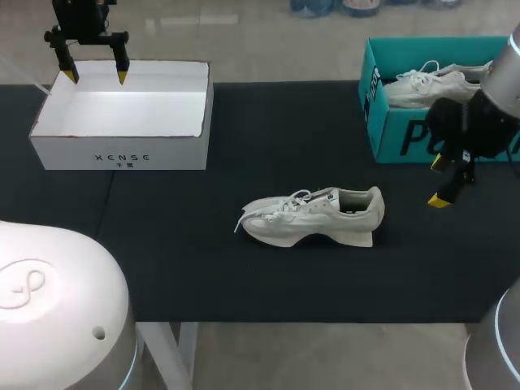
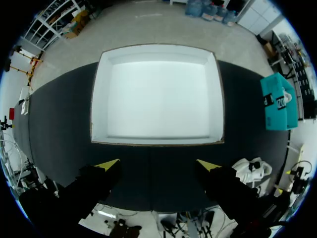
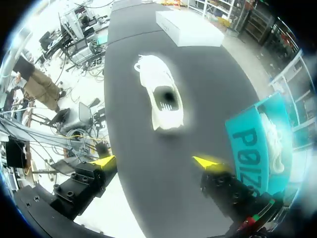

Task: Take the shoe out of the shoebox, open the shoe tongue, remove and reinsert the insole, then place the shoe into the shoebox

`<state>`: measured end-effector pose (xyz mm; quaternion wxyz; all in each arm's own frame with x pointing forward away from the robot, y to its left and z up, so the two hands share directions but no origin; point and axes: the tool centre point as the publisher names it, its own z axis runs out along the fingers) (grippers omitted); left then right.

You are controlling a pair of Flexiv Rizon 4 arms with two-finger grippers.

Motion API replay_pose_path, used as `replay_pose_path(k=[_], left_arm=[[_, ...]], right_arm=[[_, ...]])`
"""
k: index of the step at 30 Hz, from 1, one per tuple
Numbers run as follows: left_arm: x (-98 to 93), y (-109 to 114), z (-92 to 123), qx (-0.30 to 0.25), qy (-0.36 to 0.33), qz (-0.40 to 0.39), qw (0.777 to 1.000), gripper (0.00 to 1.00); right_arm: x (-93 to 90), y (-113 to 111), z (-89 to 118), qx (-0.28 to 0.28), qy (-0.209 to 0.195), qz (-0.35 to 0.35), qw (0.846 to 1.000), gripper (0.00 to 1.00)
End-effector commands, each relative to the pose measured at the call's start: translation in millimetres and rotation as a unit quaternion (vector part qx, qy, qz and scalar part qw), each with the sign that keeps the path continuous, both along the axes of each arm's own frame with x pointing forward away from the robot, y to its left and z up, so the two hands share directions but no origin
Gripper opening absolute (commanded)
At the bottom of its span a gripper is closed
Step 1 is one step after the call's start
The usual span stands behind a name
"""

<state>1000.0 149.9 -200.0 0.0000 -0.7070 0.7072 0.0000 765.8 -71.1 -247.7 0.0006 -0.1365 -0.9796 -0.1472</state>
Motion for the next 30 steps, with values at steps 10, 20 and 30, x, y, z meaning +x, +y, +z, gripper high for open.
replay_pose_path(k=[10,20,30], left_arm=[[0.0,0,0,0.0,0.0,0.0,1.0,1.0],[0.0,0,0,0.0,0.0,0.0,1.0,1.0],[0.0,0,0,0.0,0.0,0.0,1.0,1.0]], right_arm=[[6.3,-3,-10,0.101,-0.004,0.174,0.98,1.0],[-8.6,-8,-19,0.371,-0.13,0.15,0.907,1.0],[-11.1,3,-29,0.397,-0.191,0.114,0.89,1.0]])
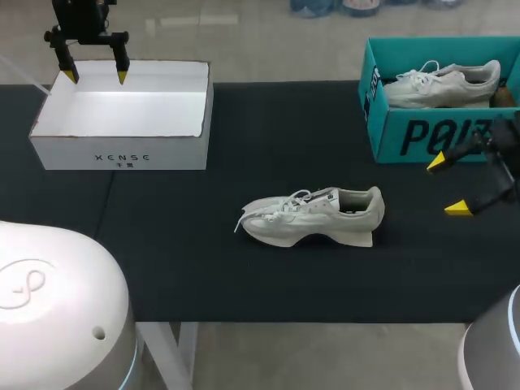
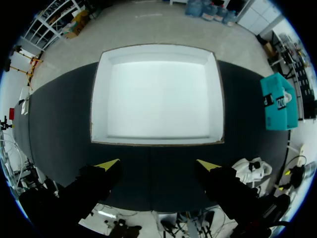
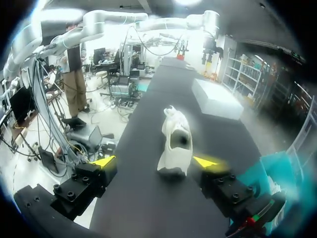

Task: Take the shoe out of the shoebox, open the shoe tongue, remove and reinsert the insole, then place the shoe into the shoebox

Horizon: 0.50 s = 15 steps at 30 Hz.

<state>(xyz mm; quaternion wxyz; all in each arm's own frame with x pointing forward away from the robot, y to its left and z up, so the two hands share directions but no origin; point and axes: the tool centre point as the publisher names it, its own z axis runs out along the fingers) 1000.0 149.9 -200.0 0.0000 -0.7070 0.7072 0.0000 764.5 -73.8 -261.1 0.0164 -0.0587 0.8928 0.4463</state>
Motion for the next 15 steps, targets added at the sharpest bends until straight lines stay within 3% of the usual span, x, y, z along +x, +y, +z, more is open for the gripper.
replay_pose_path(k=[1,9,15], left_arm=[[0.0,0,0,0.0,0.0,0.0,1.0,1.0],[0.0,0,0,0.0,0.0,0.0,1.0,1.0],[0.0,0,0,0.0,0.0,0.0,1.0,1.0]], right_arm=[[-8.9,9,-20,0.123,-0.065,-0.076,0.987,1.0],[1.9,23,-51,0.128,-0.041,-0.11,0.985,1.0],[12.7,19,-51,0.115,-0.036,-0.127,0.985,1.0]])
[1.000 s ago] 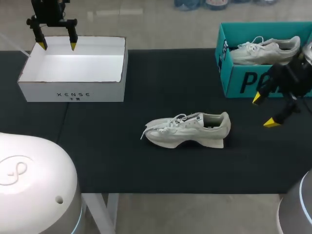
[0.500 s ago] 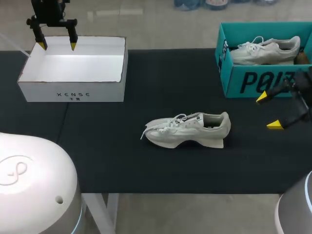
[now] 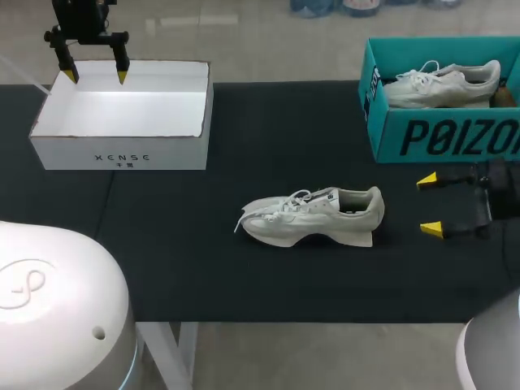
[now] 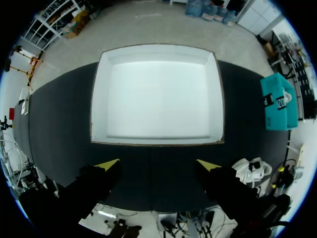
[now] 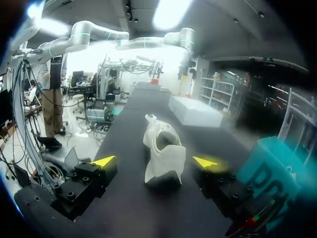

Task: Take the shoe out of the shoebox, open the shoe tongue, remove and reinsert the insole, then place the shoe into the shoebox

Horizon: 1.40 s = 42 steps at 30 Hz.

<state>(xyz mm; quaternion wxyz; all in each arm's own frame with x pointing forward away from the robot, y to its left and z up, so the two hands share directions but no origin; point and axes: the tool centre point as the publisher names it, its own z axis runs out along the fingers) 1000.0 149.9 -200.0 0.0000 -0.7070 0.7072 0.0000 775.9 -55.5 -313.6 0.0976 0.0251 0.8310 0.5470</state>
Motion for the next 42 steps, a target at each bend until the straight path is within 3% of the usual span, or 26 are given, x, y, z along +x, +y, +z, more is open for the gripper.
replay_pose_path(k=[1,9,23,29,42], left_arm=[[0.0,0,0,0.0,0.0,0.0,1.0,1.0],[0.0,0,0,0.0,0.0,0.0,1.0,1.0],[0.0,0,0,0.0,0.0,0.0,1.0,1.0],[0.0,0,0,0.0,0.0,0.0,1.0,1.0],[0.0,0,0,0.0,0.0,0.0,1.0,1.0]], right_arm=[[4.3,-1,0,-0.01,0.001,-0.023,1.0,1.0],[30.4,-15,-20,-0.036,0.053,-0.031,0.997,1.0],[40.0,-21,-63,-0.053,0.108,-0.028,0.992,1.0],[28.2,-17,-73,-0.037,0.095,-0.027,0.994,1.0],[22.7,23,-85,-0.002,0.063,-0.007,0.998,1.0]])
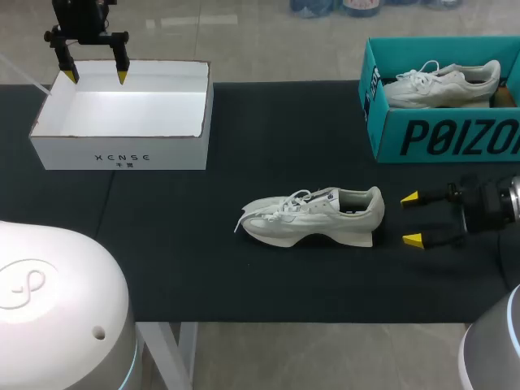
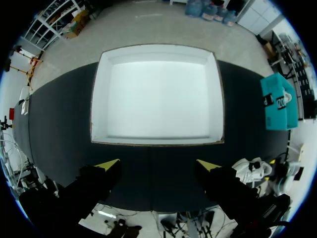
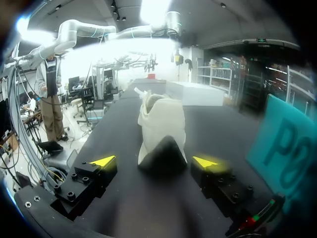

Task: Take the shoe out of the shoebox, open the shoe tongue, remove and reinsert the insole, then place the shoe into the shoebox

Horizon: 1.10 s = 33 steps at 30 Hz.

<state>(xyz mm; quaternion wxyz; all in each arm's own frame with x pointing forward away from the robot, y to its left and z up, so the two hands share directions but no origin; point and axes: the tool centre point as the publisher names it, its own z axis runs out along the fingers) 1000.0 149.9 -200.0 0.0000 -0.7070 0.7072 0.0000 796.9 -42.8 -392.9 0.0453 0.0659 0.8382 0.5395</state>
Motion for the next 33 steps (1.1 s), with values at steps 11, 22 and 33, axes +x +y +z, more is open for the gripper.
replay_pose_path(k=[11,22,33], left_arm=[[0.0,0,0,0.0,0.0,0.0,1.0,1.0],[0.0,0,0,0.0,0.0,0.0,1.0,1.0],[0.0,0,0,0.0,0.0,0.0,1.0,1.0]], right_arm=[[21.9,27,-7,0.009,-0.012,0.014,1.0,1.0],[26.7,39,-17,0.015,-0.014,0.025,0.999,1.0],[27.9,52,-33,0.025,-0.008,0.032,0.999,1.0]])
